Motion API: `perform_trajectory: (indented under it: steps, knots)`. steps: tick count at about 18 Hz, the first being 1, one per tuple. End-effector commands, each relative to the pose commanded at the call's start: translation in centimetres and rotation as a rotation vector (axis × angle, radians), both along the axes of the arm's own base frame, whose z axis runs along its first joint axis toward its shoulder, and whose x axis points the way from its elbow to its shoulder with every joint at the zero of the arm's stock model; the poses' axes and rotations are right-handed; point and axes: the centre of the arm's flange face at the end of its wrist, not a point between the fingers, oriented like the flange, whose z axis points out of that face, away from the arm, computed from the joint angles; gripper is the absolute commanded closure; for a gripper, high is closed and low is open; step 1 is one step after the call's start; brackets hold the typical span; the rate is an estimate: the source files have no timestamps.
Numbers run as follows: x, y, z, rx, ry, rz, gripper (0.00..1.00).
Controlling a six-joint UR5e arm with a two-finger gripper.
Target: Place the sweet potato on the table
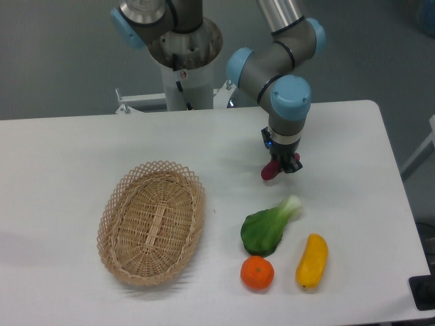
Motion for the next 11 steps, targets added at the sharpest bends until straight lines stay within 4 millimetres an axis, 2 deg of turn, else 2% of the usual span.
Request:
perform_trajectory:
  steps: [1, 2, 3, 7, 9, 11]
  knots:
    - [-0.2, 0.1, 0.4, 0.004, 0.008, 0.000, 0.37]
    - [-0.5, 0.2, 1.0, 0.012, 0.025, 0.002, 0.12]
    - [-0.8, 0.4, 1.6, 0.022, 0.042, 0.001, 0.00]
    - [-1.0, 0.5, 2.9, 0.037, 0.071, 0.020, 0.00]
    - [-1.2, 0.7, 4.9, 0.060, 0.108, 0.045, 0.00]
    - [-2.4, 1.5, 7.4, 0.090, 0.154, 0.080, 0.00]
